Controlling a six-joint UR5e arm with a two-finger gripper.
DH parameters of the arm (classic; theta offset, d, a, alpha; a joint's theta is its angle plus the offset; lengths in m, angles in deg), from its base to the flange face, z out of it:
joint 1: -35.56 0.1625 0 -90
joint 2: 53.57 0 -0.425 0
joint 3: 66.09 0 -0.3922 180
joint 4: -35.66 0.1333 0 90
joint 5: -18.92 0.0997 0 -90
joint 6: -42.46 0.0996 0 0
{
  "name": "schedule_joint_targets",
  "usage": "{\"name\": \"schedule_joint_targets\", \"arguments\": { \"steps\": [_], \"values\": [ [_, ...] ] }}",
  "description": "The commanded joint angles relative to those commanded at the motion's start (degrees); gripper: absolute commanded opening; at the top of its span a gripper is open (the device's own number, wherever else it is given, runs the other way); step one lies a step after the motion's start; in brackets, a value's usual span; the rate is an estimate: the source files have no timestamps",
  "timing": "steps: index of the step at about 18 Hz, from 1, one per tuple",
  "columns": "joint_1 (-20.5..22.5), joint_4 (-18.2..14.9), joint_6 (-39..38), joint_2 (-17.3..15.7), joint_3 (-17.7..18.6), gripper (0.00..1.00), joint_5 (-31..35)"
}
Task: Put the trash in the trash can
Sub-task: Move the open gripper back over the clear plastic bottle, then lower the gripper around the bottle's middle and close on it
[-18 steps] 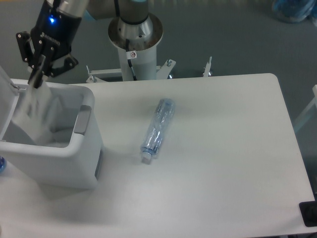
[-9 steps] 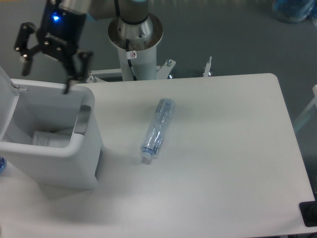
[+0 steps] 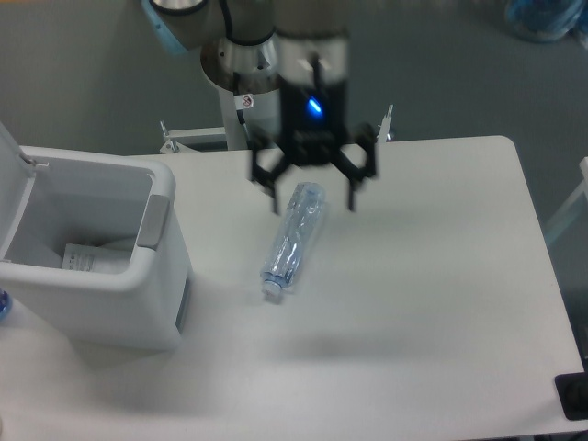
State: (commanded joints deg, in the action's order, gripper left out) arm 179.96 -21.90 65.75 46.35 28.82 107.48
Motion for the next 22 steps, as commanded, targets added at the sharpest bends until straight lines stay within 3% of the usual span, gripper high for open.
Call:
{"name": "schedule_joint_targets", "arguments": {
  "steps": [4,9,15,22],
  "values": [
    [-2.2,0.0,0.1,5.6,0.4,1.00,1.8],
    [-6.1,1.1,0.0,11.1,-1.9,1.00,2.1],
    [-10.9,3.3,2.6,15.2,-2.8,1.00,5.8],
    [-14.0,3.2,7.9,17.1,0.0,1.00,7.7]
  ]
}}
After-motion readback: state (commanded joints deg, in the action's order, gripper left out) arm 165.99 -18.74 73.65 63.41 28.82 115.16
